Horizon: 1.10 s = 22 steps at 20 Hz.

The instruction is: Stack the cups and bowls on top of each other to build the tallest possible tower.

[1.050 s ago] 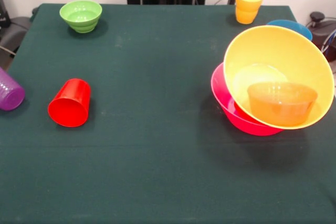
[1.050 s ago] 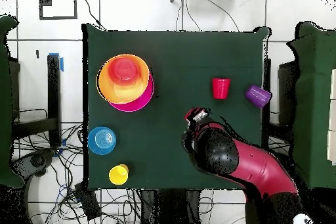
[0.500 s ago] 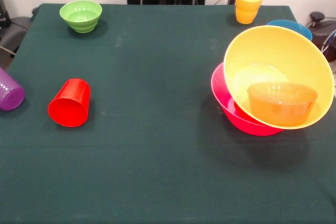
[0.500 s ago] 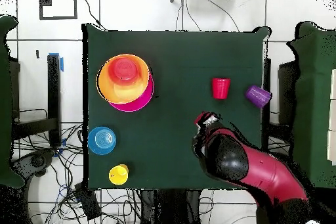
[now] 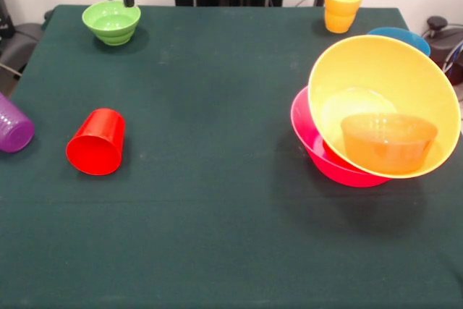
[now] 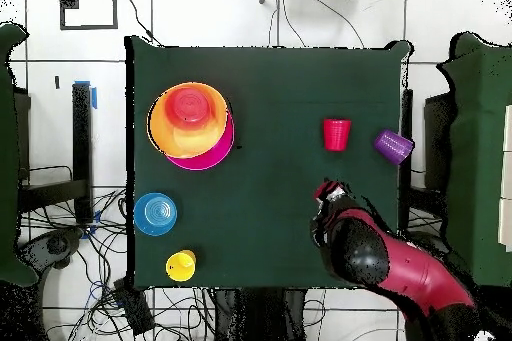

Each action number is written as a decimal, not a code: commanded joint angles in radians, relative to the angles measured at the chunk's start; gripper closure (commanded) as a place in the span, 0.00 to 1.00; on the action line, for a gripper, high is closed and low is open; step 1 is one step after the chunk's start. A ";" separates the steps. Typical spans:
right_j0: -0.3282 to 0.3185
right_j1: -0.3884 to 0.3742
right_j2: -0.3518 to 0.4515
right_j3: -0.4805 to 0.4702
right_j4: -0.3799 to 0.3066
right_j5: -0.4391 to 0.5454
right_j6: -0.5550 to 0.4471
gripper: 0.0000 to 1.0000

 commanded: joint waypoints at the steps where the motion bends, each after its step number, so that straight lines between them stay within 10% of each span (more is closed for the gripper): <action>1: 0.022 0.136 -0.019 0.041 -0.111 -0.107 0.045 0.00; 22: -0.012 0.201 -0.058 0.027 -0.170 -0.116 0.028 0.00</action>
